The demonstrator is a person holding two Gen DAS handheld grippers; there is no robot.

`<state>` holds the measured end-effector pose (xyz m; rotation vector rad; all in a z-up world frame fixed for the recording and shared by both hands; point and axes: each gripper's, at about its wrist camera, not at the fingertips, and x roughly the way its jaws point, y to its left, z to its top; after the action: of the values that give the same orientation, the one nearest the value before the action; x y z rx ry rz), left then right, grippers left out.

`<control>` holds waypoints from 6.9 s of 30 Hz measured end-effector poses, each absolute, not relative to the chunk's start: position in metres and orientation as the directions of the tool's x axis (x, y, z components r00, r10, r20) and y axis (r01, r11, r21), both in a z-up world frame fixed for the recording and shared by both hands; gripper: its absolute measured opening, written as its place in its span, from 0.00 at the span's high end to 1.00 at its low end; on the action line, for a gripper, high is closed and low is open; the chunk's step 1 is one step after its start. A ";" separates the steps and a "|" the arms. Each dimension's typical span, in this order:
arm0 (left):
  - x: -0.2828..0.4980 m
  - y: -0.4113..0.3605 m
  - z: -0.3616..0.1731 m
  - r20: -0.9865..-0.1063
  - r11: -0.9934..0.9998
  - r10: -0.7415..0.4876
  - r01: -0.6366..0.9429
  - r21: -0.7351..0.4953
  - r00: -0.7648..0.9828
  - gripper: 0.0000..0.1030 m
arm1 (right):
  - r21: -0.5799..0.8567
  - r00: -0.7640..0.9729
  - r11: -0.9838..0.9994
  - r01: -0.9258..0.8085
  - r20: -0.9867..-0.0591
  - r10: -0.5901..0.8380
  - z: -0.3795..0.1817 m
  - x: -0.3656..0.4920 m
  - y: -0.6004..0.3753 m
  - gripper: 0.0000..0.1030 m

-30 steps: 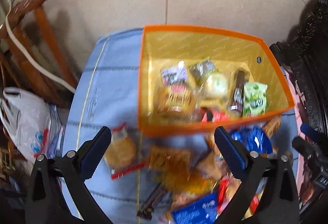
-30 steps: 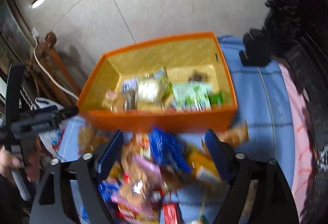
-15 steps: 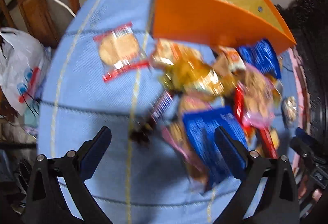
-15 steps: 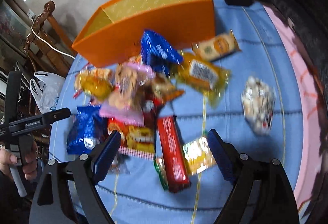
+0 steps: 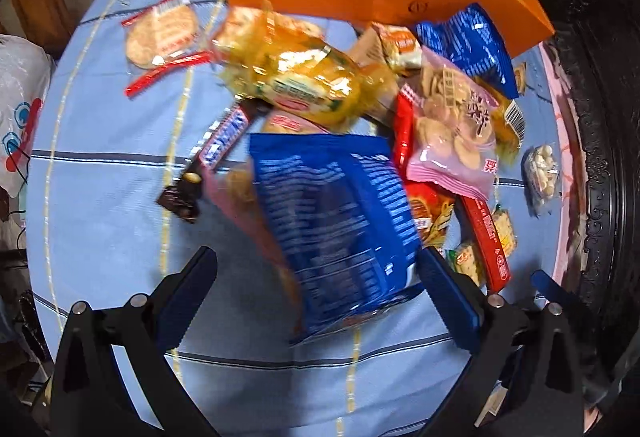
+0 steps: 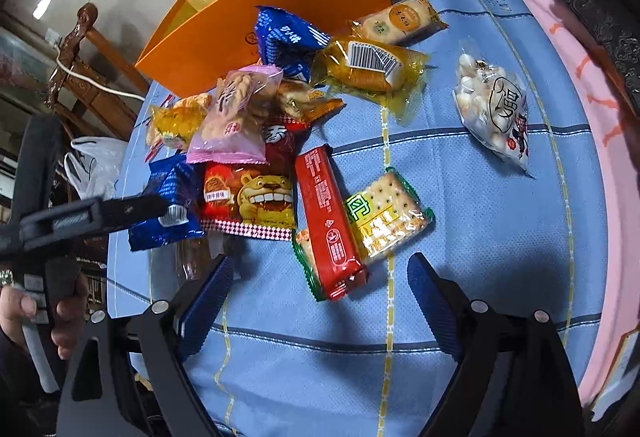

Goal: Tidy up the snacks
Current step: 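Grasp the blue biscuit bag with left tool while right tool grasps the red stick pack, then lower both snacks into the orange box and open both tools, then move both tools back over the snack pile, then grasp the red lion-print wafer bag with right tool while left tool grasps the pink cookie bag, then carry both bags into the orange box and open both tools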

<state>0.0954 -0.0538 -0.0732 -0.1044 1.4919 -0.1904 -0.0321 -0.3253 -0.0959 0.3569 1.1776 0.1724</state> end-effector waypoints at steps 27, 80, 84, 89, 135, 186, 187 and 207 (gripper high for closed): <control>0.067 -0.012 -0.092 -0.984 0.985 -0.150 0.096 -0.141 0.092 0.47 | 0.007 0.319 0.977 -0.212 -0.945 0.075 -0.117 0.027 -0.272 0.70; 0.308 -0.066 0.032 -0.894 0.982 -0.180 0.119 -0.143 0.409 0.16 | 0.202 0.662 0.976 -0.075 -0.722 0.201 0.023 0.217 -0.299 0.52; 0.304 -0.067 0.030 -0.896 0.992 -0.100 0.118 -0.054 0.432 0.08 | 0.285 0.649 0.958 -0.022 -0.725 0.230 0.013 0.210 -0.313 0.32; 0.279 -0.051 0.023 -0.911 0.992 -0.108 0.101 -0.073 0.398 0.08 | 0.285 0.615 0.958 -0.015 -0.754 0.234 -0.003 0.172 -0.320 0.32; 0.064 0.024 -0.076 -0.985 0.992 -0.050 0.121 -0.030 0.164 0.08 | 0.281 0.316 0.955 -0.092 -0.902 0.296 -0.117 0.061 -0.220 0.56; 0.108 0.016 -0.011 -0.908 0.954 -0.263 0.226 -0.196 0.326 0.48 | 0.348 0.393 0.916 -0.199 -0.828 0.400 -0.036 0.014 -0.287 0.35; 0.112 0.013 -0.004 -0.901 0.952 -0.272 0.231 -0.201 0.337 0.48 | 0.344 0.428 0.917 -0.201 -0.811 0.398 -0.025 0.018 -0.290 0.35; 0.312 -0.089 0.017 -0.888 0.957 -0.261 0.220 -0.188 0.379 0.40 | 0.223 0.644 0.974 -0.039 -0.740 0.195 0.008 0.228 -0.312 0.33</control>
<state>0.3118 -0.0894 0.0174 -0.0408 1.1413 -0.3074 0.2282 -0.3116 0.0080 0.1934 0.8629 0.1338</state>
